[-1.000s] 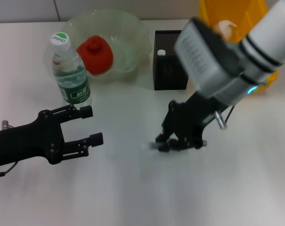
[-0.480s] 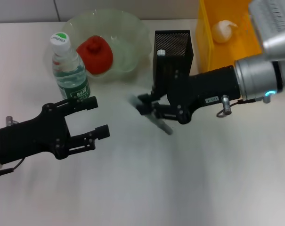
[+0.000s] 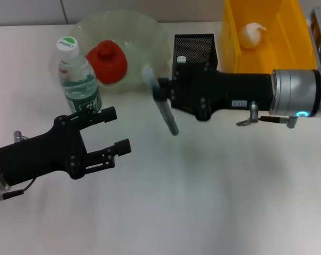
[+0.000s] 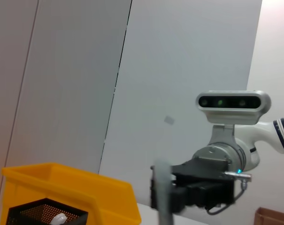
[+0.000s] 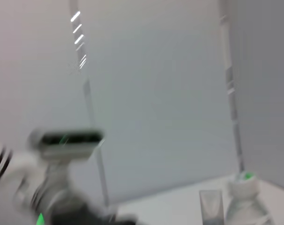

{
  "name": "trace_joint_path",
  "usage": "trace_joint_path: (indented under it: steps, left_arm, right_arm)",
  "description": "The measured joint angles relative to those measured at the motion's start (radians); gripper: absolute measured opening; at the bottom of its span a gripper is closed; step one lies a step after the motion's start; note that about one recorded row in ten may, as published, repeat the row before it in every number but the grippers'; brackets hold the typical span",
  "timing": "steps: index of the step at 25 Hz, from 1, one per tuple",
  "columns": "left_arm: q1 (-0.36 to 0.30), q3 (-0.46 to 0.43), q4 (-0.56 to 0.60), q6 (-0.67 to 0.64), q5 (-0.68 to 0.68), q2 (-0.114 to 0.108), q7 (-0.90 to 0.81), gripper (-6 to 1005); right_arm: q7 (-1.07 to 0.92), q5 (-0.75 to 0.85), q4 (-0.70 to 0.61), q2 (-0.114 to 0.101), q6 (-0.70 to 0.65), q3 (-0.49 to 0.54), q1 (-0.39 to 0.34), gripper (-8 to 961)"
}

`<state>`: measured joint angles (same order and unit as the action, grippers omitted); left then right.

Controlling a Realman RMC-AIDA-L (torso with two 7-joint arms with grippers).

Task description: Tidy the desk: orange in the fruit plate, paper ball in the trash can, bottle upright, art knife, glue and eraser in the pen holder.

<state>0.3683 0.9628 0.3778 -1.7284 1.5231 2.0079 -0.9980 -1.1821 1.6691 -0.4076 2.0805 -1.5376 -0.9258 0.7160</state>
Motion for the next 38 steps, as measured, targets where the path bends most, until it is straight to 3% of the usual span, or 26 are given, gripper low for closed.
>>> trace_joint_path:
  steps: [10, 13, 17, 30, 38]
  left_arm:
    - [-0.003, -0.017, 0.006, -0.008, -0.002, 0.01, 0.0, 783]
    - [-0.002, -0.022, 0.006, -0.013, -0.002, 0.015, 0.006, 783]
    - [-0.004, -0.025, 0.007, -0.016, -0.002, 0.021, 0.013, 783]
    - [-0.013, -0.039, 0.0, -0.02, -0.001, 0.035, 0.05, 783]
    - [-0.022, -0.046, 0.0, -0.021, -0.001, 0.037, 0.059, 783]
  right_arm:
    - [-0.482, -0.31, 0.038, -0.031, 0.057, 0.003, -0.065, 138]
    - [-0.632, -0.346, 0.036, -0.046, 0.095, 0.008, -0.07, 139]
    - [-0.708, -0.35, 0.033, -0.051, 0.217, 0.016, -0.064, 139]
    - [-0.681, -0.352, -0.001, -0.04, 0.418, 0.016, -0.025, 139]
    - [-0.451, -0.353, -0.019, -0.014, 0.505, 0.013, -0.003, 137]
